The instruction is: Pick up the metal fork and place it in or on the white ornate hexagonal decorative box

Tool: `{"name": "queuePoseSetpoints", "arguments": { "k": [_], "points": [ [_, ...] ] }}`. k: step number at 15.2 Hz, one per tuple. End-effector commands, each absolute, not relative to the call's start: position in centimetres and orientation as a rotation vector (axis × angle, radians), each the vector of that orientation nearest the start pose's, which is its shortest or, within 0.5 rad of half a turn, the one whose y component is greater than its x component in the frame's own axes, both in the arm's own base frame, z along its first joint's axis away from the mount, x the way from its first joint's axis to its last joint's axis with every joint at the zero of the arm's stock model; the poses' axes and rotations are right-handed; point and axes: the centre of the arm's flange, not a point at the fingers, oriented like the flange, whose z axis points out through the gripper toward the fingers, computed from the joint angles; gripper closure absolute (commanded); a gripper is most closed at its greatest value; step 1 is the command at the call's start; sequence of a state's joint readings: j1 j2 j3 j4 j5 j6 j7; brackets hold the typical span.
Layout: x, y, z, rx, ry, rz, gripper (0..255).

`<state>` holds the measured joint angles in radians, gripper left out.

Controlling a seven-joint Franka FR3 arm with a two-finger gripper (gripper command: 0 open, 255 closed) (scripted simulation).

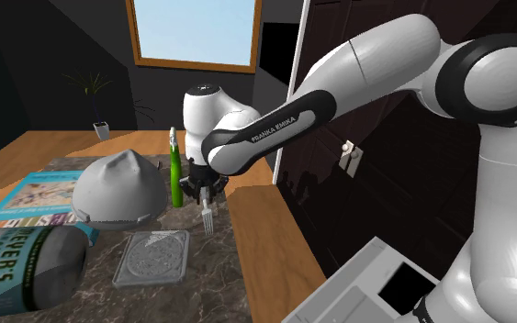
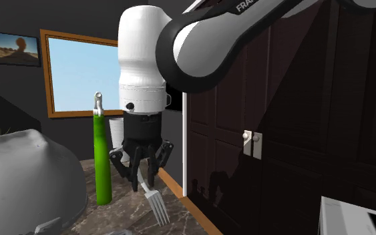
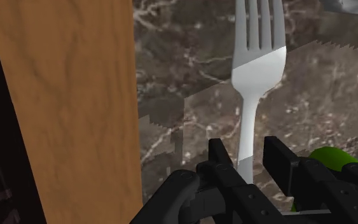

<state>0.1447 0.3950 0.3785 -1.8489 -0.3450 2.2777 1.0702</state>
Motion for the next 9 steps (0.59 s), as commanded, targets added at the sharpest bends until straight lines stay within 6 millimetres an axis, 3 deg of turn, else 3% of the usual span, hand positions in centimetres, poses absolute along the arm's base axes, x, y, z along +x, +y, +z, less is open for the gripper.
{"name": "queuePoseSetpoints", "arguments": {
  "k": [1, 9],
  "points": [
    [56.9, 29.9, 34.1, -3.119, 0.571, -0.224, 255],
    [56.9, 29.9, 38.3, -3.119, 0.571, -0.224, 255]
  ]
}}
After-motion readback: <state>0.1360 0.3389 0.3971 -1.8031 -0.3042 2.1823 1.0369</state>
